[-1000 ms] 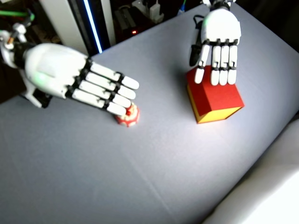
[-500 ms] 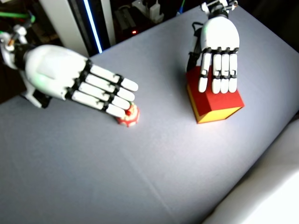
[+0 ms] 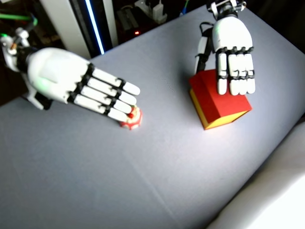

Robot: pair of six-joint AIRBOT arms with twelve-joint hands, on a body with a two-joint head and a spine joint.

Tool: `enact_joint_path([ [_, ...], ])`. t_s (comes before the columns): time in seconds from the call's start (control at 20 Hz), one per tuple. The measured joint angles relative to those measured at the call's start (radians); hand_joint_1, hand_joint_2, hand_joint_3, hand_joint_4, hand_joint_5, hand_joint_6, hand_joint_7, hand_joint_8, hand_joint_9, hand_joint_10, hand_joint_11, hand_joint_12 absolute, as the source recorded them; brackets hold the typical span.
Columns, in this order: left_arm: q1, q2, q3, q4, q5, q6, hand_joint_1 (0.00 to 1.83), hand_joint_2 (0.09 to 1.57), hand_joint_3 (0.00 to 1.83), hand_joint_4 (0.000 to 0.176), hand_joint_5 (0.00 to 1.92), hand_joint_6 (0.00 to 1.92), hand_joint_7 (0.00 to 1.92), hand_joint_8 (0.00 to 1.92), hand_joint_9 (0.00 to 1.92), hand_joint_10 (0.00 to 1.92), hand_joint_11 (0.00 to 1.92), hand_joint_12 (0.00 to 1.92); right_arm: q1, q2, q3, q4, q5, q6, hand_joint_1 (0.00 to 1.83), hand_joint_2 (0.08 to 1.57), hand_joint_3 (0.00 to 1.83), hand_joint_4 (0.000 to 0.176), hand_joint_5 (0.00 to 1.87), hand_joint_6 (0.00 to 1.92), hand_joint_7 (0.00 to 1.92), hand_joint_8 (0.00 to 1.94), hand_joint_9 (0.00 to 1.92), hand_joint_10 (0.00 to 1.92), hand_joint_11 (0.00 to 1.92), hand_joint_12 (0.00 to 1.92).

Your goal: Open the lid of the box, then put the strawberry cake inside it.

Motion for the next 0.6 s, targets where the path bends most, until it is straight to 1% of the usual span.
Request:
enact_joint_path([
  [0.05,0.002,0.003,0.0,-0.002,-0.016,-0.008,0.54,1.28,0.02,0.11,0.0,0.0,0.0,0.0,0.0,0.0,0.0,0.0,0.0,-0.001,0.0,0.0,-0.002,0.0,0.64,1.28,0.0,0.0,0.0,0.0,0.0,0.0,0.0,0.0,0.0,0.0],
  [0.1,0.005,0.009,-0.004,-0.011,-0.034,-0.023,0.45,1.32,0.03,0.118,0.0,0.0,0.0,0.0,0.0,0.0,0.0,0.0,0.0,0.0,0.0,0.001,-0.001,0.001,0.63,1.28,0.0,0.0,0.0,0.0,0.0,0.0,0.0,0.0,0.0,0.0],
  [0.15,0.011,0.014,-0.004,-0.015,-0.059,-0.034,0.46,1.32,0.02,0.122,0.0,0.0,0.0,0.0,0.0,0.0,0.0,0.0,0.0,0.0,0.0,0.004,-0.001,0.001,0.63,1.28,0.0,0.0,0.0,0.0,0.0,0.0,0.0,0.0,0.0,0.0],
  [0.2,0.015,0.02,-0.003,-0.021,-0.082,-0.053,0.47,1.31,0.01,0.104,0.0,0.0,0.0,0.0,0.0,0.0,0.0,0.0,-0.002,0.0,0.0,0.006,0.0,0.003,0.63,1.28,0.0,0.0,0.0,0.0,0.0,0.0,0.0,0.0,0.0,0.0],
  [0.25,0.017,0.021,-0.001,-0.032,-0.095,-0.062,0.49,1.31,0.01,0.092,0.0,0.0,0.0,0.0,0.0,0.0,0.0,0.0,-0.003,-0.001,0.0,0.009,0.002,0.005,0.64,1.28,0.0,0.0,0.0,0.0,0.0,0.0,0.0,0.0,0.0,0.0],
  [0.3,0.018,0.023,0.001,-0.048,-0.11,-0.068,0.48,1.31,0.01,0.088,0.0,0.0,0.0,0.0,0.0,0.0,0.0,0.0,-0.003,-0.002,0.0,0.012,0.002,0.005,0.63,1.28,0.0,0.0,0.0,0.0,0.0,0.0,0.0,0.0,0.0,0.0],
  [0.35,0.022,0.027,0.001,-0.051,-0.125,-0.073,0.51,1.31,0.01,0.077,0.0,0.0,0.0,0.0,0.0,0.0,0.0,0.0,-0.005,-0.003,0.0,0.011,0.007,0.006,0.63,1.28,0.0,0.0,0.0,0.0,0.0,0.0,0.0,0.0,0.0,0.0],
  [0.4,0.029,0.029,0.001,-0.067,-0.153,-0.089,0.42,1.33,0.01,0.13,0.0,0.0,0.0,0.0,0.0,0.0,0.0,0.0,-0.014,-0.003,0.0,0.014,0.016,0.009,0.63,1.28,0.0,0.0,0.0,0.0,0.0,0.0,0.0,0.0,0.0,0.0],
  [0.45,0.032,0.031,0.001,-0.072,-0.163,-0.095,0.42,1.33,0.01,0.13,0.0,0.0,0.0,0.0,0.0,0.0,0.0,0.0,-0.014,-0.003,0.0,0.017,0.014,0.009,0.63,1.28,0.0,0.0,0.0,0.0,0.0,0.0,0.0,0.0,0.0,0.0],
  [0.5,0.042,0.034,0.001,-0.082,-0.189,-0.105,0.35,1.34,0.01,0.146,0.0,0.0,0.0,0.0,0.0,0.0,0.0,0.0,-0.014,-0.005,0.0,0.019,0.016,0.01,0.62,1.28,0.0,0.0,0.0,0.0,0.0,0.0,0.0,0.0,0.0,0.0],
  [0.55,0.049,0.035,0.001,-0.102,-0.216,-0.117,0.32,1.36,0.02,0.137,0.0,0.0,0.0,0.0,0.0,0.0,0.0,0.0,-0.014,-0.005,0.0,0.02,0.016,0.011,0.6,1.29,0.0,0.0,0.0,0.0,0.0,0.0,0.0,0.0,0.0,0.0],
  [0.6,0.063,0.044,0.001,-0.129,-0.256,-0.131,0.25,1.35,0.01,0.09,0.0,0.0,0.0,0.0,0.0,0.0,0.0,0.0,-0.014,-0.005,0.0,0.019,0.016,0.012,0.6,1.29,0.0,0.0,0.0,0.0,0.0,0.0,0.0,0.0,0.0,0.0],
])
